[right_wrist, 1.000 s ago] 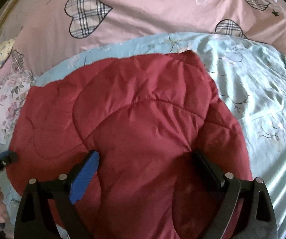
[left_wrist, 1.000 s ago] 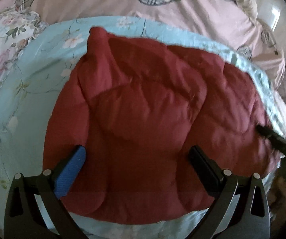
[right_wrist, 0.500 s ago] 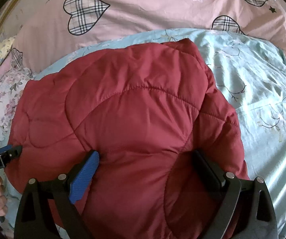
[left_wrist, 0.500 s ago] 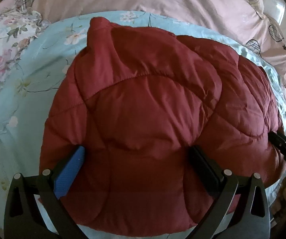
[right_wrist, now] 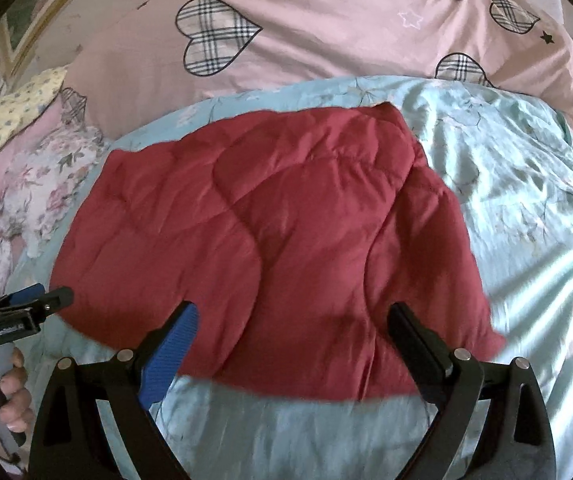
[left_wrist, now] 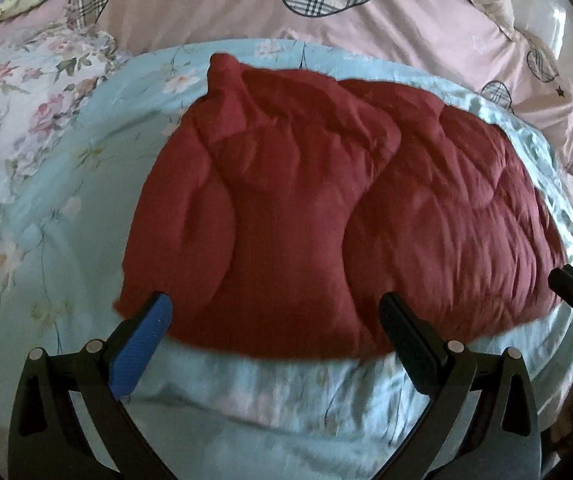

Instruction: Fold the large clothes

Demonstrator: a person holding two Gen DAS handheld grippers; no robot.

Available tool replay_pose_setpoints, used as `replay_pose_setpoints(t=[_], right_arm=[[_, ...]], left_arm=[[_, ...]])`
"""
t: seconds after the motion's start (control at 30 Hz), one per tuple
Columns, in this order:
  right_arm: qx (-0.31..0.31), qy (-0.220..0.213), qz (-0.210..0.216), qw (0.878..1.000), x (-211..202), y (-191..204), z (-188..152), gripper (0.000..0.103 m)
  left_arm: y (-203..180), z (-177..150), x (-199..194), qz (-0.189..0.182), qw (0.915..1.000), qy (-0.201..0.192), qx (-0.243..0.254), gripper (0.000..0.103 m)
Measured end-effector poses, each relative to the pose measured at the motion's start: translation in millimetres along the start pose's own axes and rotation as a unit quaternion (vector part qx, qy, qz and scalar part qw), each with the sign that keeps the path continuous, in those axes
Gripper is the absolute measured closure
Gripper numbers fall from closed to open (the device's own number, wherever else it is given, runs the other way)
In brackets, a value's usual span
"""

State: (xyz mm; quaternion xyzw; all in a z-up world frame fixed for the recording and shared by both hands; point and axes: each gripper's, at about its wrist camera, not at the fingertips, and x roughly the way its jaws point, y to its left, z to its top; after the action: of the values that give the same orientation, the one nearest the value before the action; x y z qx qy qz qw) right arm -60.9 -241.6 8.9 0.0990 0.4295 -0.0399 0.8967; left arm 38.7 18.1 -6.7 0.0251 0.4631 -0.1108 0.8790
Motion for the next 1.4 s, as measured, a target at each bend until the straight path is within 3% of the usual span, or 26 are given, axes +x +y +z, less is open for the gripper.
replay_pose_setpoints(t=[0.33,0.5,0.83,1.4], right_arm=[[-0.008,0.035,0.018,0.999,-20,18,-49,0.007],[-0.023,0.048,0.014,0.998,-27,26,-53,0.006],[-0.050,0.035,0.005,0.998,-47,43,-41,0.002],[-0.029,0.045,0.000,0.999,-13,33,-17,0.002]], left_arm=[[-2,-43,-14,-0.003,0.9995,0.032,0.001,0.000],[-15,-54,-23,0.009,0.9984,0.045,0.034,0.000],[-24,-40,-53,0.005,0.9985,0.012,0.053,0.000],[-38,-14,-26,0.003,0.9990,0.010,0.044,0.000]])
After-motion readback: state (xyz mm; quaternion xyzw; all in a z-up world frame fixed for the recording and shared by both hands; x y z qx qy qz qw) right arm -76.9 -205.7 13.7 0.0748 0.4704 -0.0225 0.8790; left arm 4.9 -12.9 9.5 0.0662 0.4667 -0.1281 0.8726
